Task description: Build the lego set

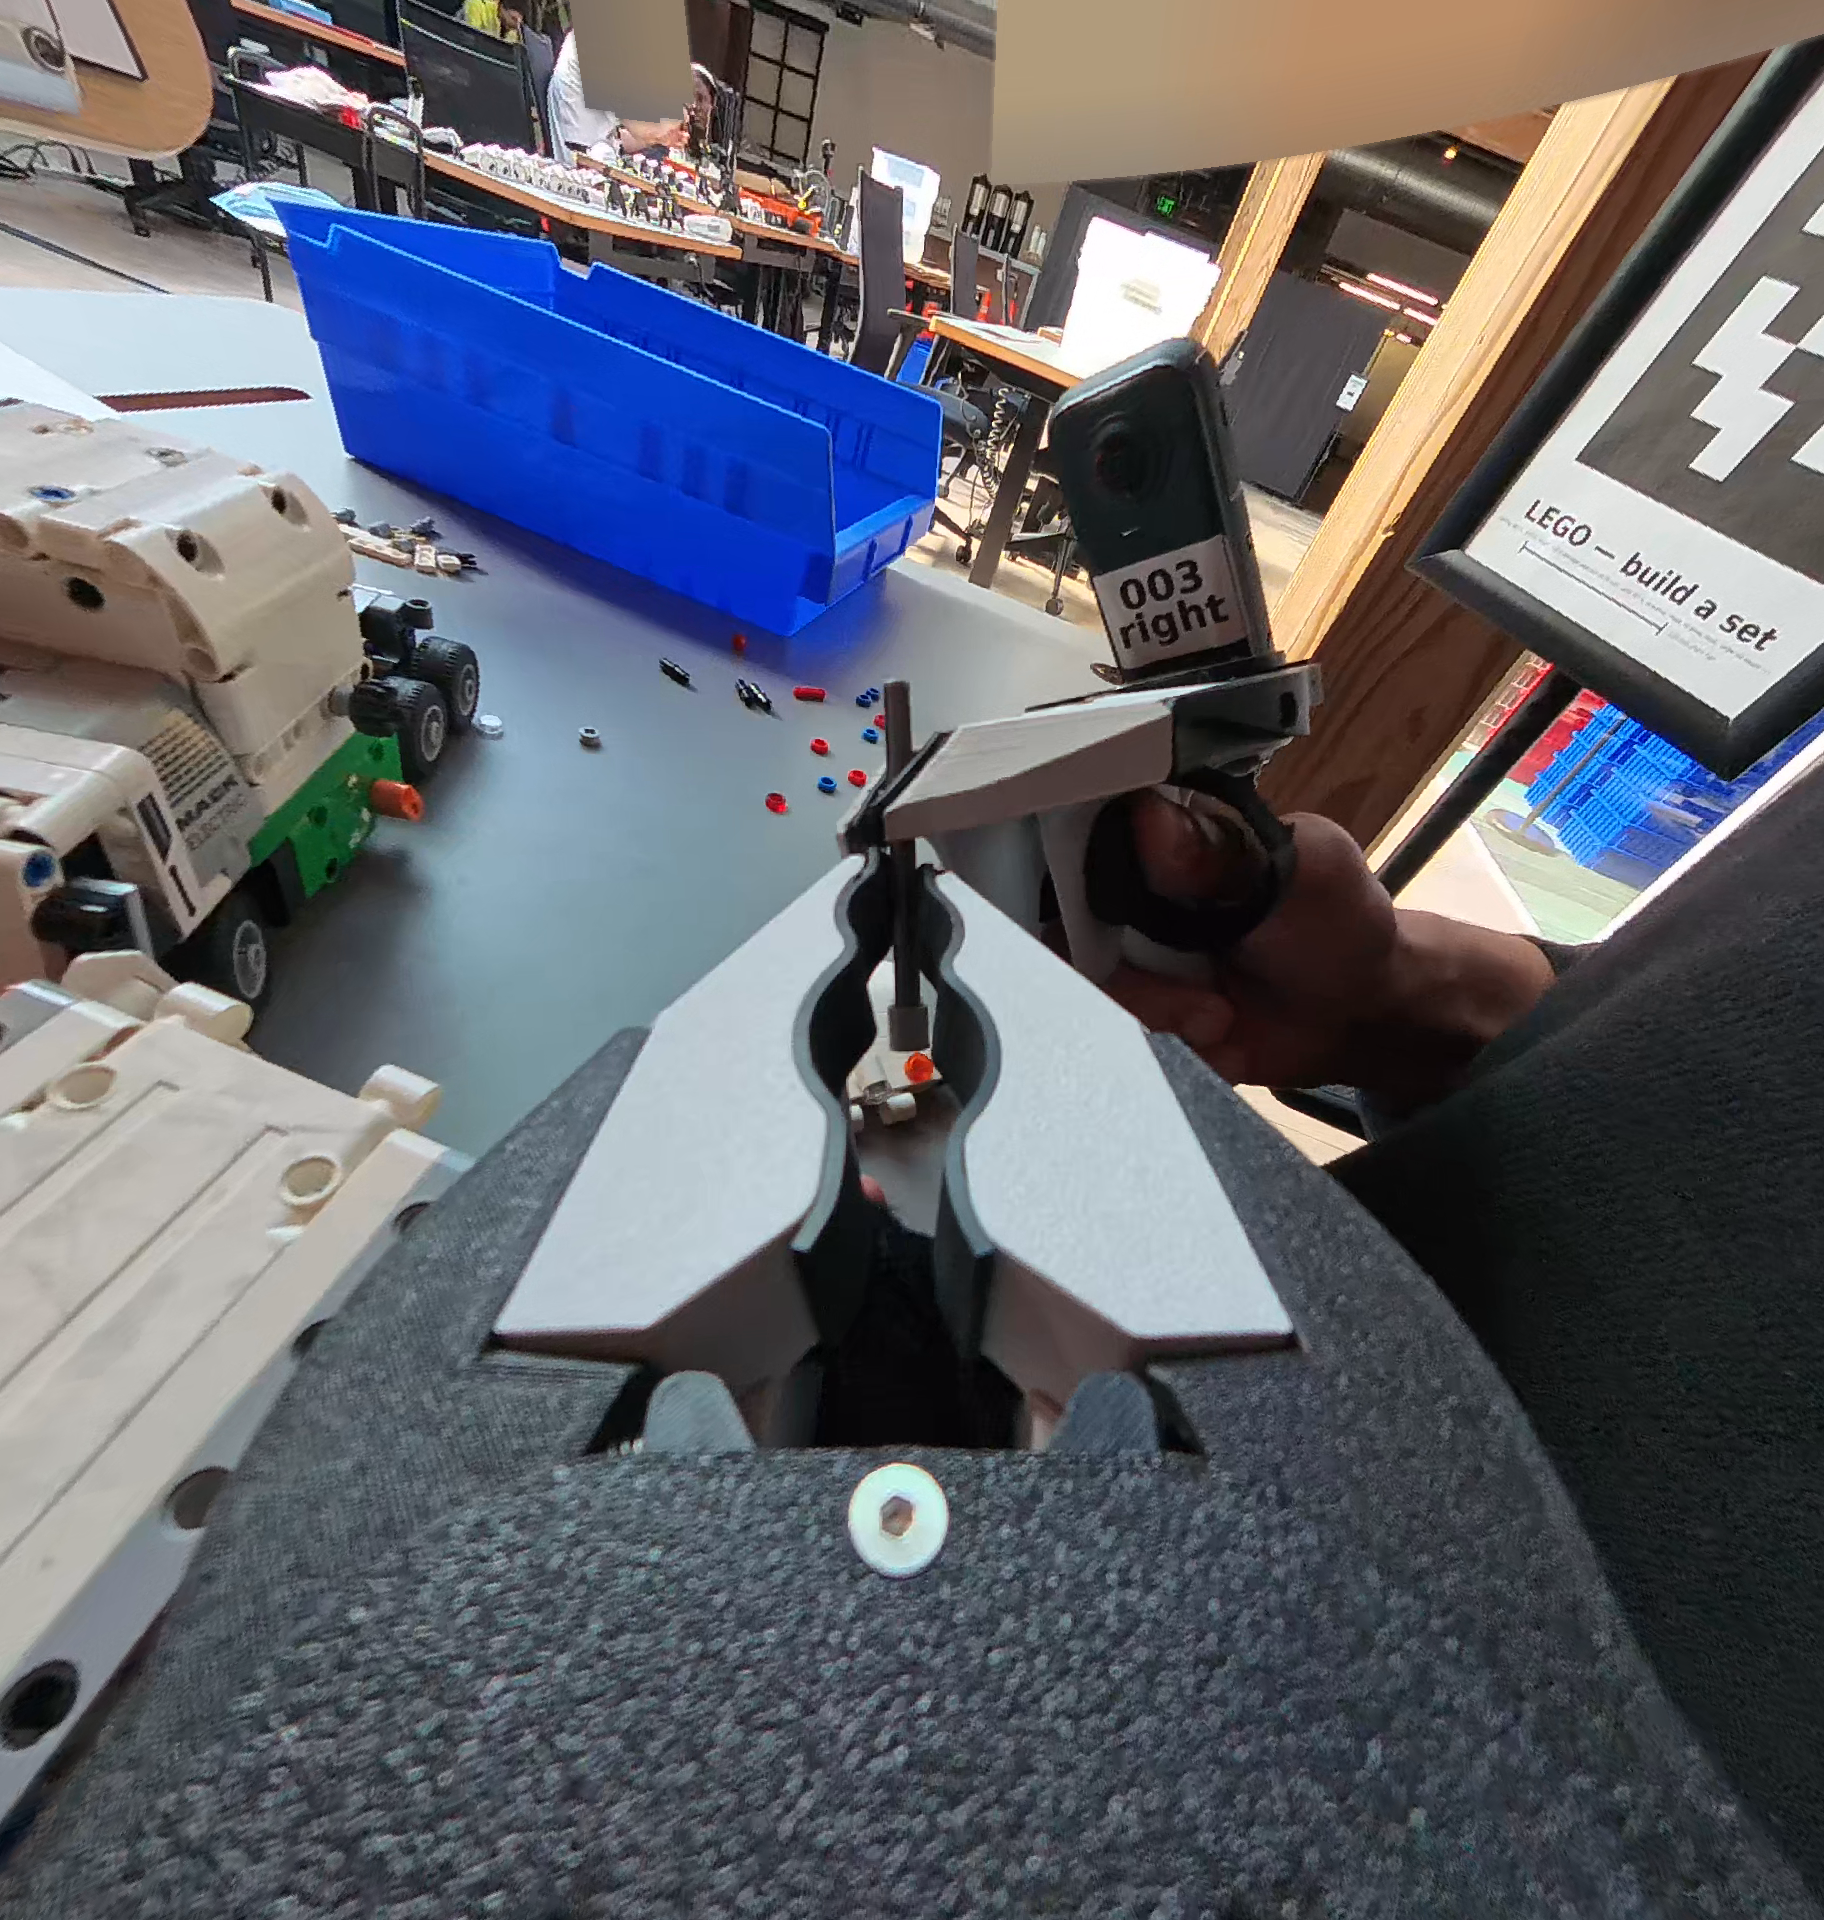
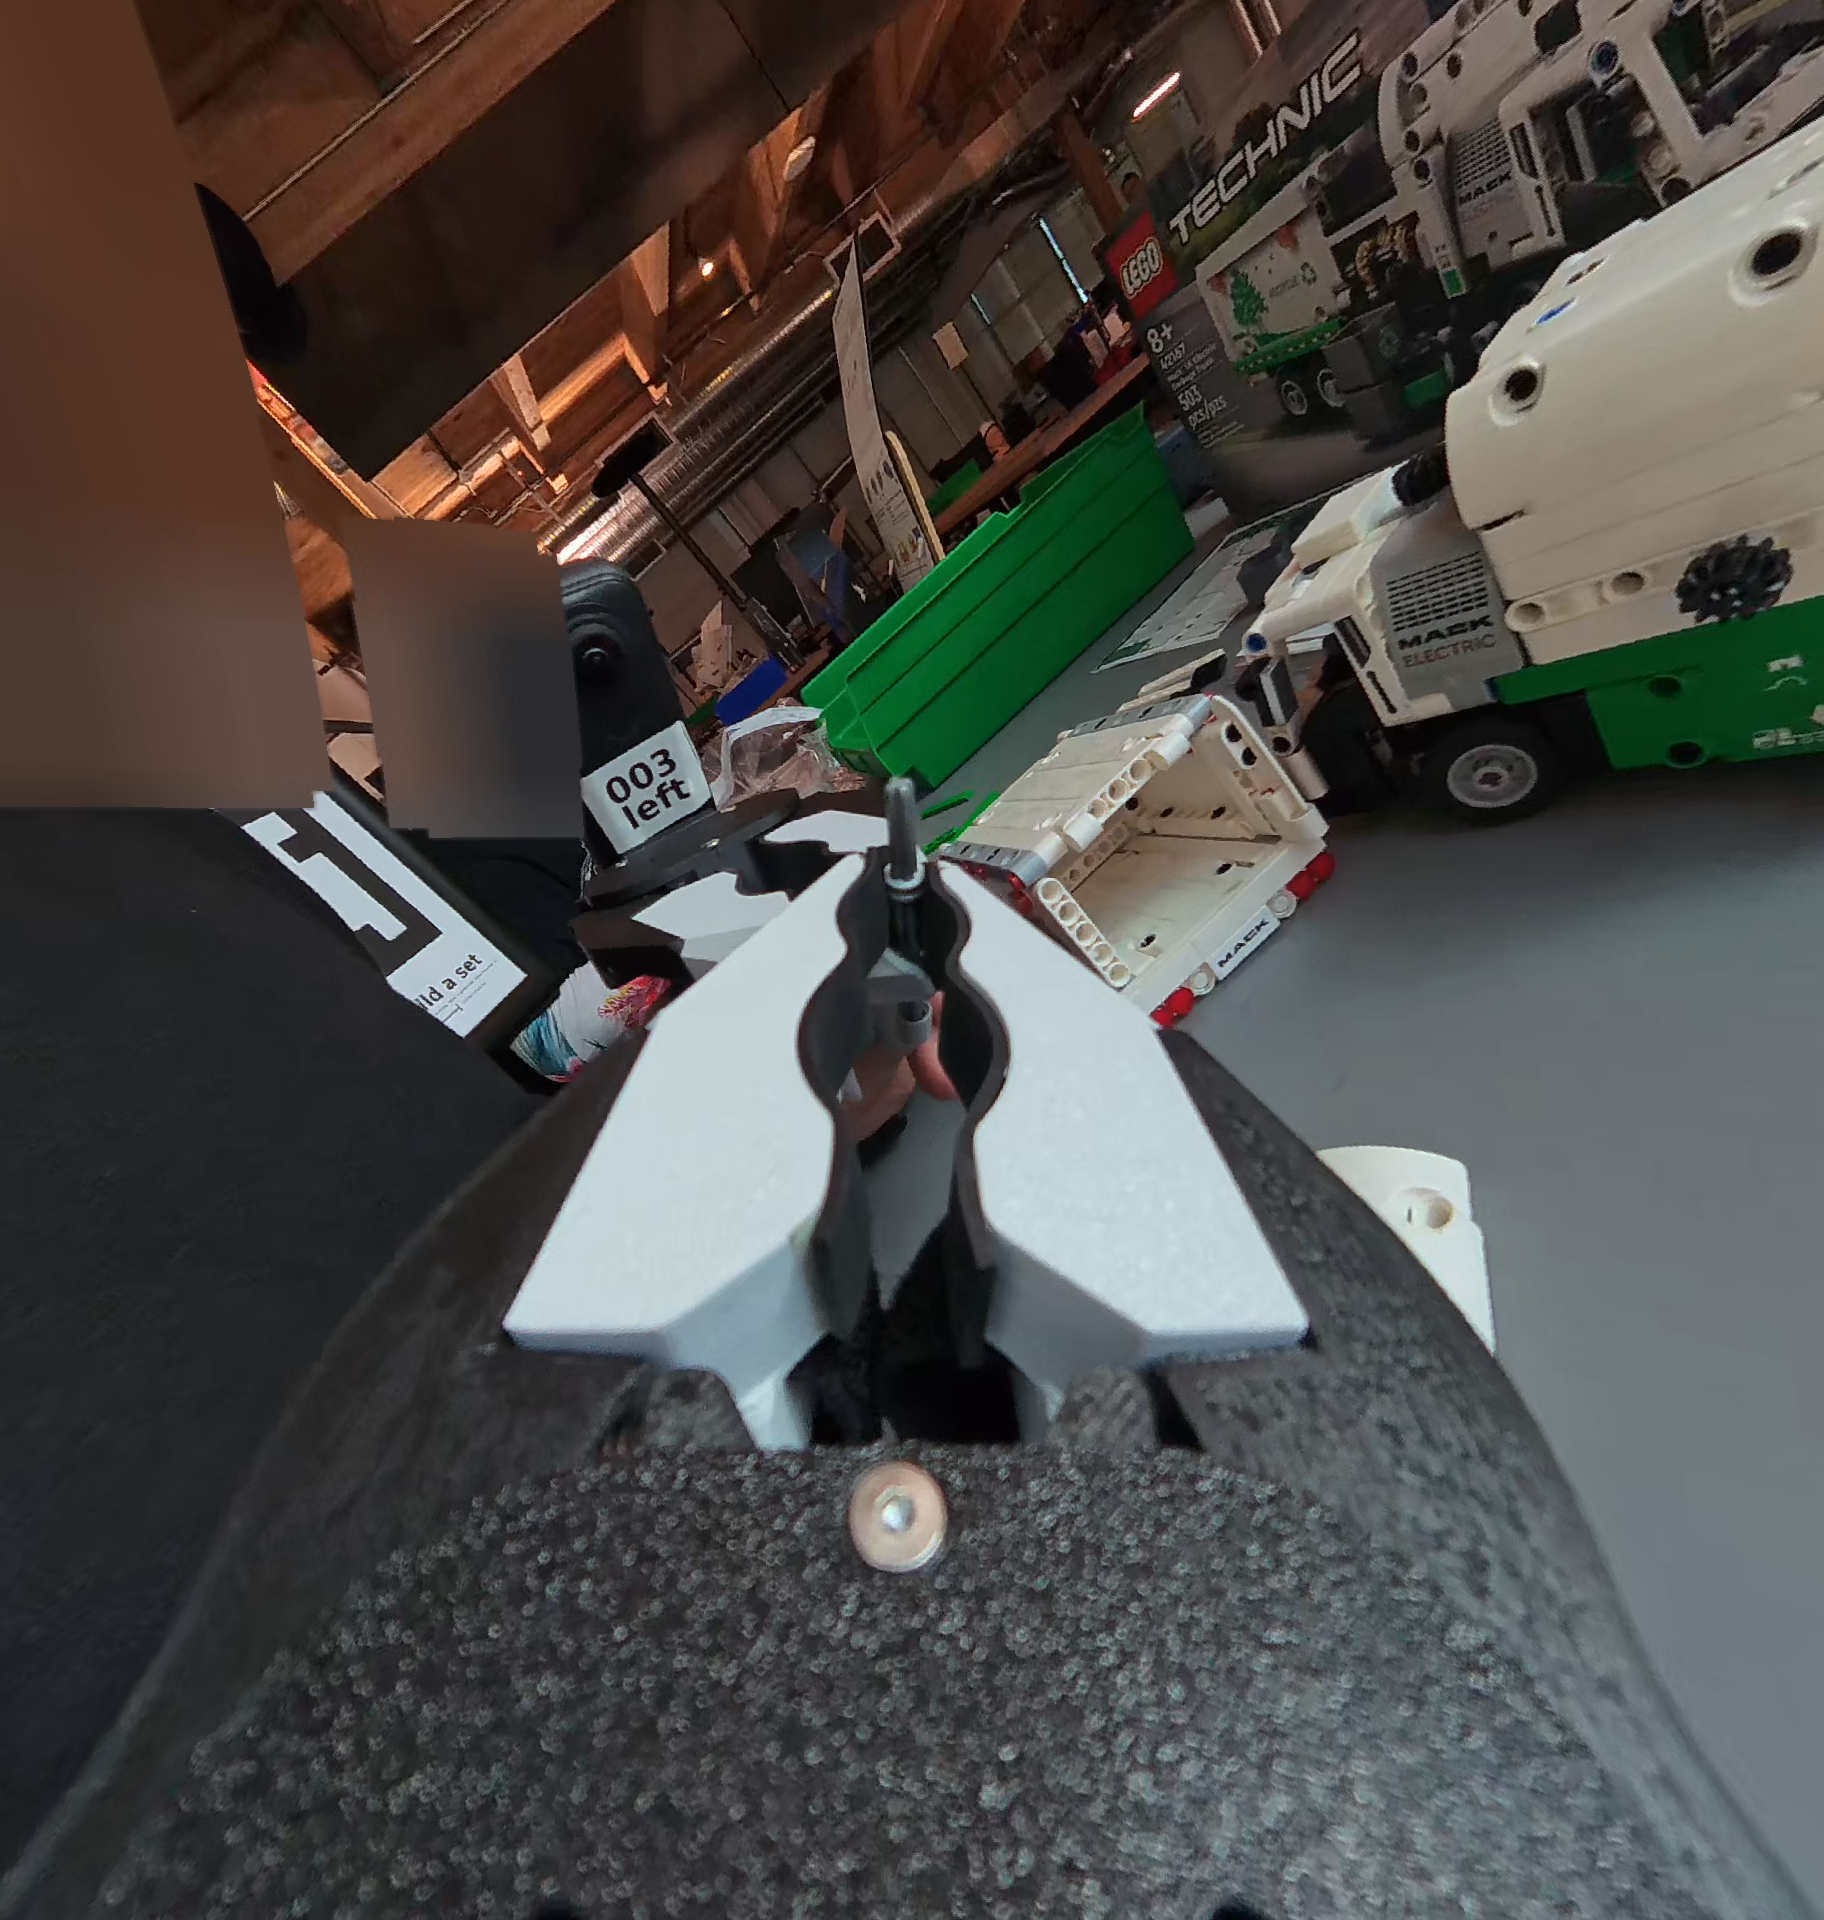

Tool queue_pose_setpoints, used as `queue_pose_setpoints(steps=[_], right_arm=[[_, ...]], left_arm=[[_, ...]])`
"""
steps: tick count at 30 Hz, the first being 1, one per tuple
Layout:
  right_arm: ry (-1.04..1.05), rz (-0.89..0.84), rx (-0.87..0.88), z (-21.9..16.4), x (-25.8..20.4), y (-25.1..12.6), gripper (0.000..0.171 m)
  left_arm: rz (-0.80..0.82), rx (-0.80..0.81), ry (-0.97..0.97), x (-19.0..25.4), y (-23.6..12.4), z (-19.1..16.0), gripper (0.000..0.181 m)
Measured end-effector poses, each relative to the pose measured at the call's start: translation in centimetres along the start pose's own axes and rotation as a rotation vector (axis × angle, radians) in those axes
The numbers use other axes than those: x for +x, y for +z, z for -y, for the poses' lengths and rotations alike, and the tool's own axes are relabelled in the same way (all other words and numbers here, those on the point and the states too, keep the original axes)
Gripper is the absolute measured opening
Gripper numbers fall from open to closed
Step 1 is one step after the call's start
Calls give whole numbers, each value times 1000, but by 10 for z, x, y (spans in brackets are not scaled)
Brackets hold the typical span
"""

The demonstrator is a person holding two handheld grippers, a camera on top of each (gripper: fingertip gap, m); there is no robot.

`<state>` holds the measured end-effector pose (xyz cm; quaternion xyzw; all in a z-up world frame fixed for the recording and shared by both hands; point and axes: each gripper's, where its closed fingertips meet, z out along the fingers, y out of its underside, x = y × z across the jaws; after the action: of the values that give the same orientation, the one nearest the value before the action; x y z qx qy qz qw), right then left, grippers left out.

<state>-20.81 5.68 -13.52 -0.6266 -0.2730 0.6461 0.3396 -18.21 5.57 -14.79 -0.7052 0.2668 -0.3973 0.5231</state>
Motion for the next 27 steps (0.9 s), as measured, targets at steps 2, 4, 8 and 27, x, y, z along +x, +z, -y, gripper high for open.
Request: queue_pose_setpoints(steps=[2, 4, 8, 27], right_arm=[[43, 37, -1, 2, -2, -2, 5], [4, 56, 33, 10, -4, -8, 14], [-50, 15, 9, 16, 3, -19, 14], [-97, 24, -88, 0, -2, -10, 2]], left_arm=[[18, -9, 58, -1, 1, 0, 1], [43, -35, 111, -2, 1, -4, 1], [52, -37, 126, -3, 0, -4, 1], [-21, -12, 119, 3, 0, 1, 4]])
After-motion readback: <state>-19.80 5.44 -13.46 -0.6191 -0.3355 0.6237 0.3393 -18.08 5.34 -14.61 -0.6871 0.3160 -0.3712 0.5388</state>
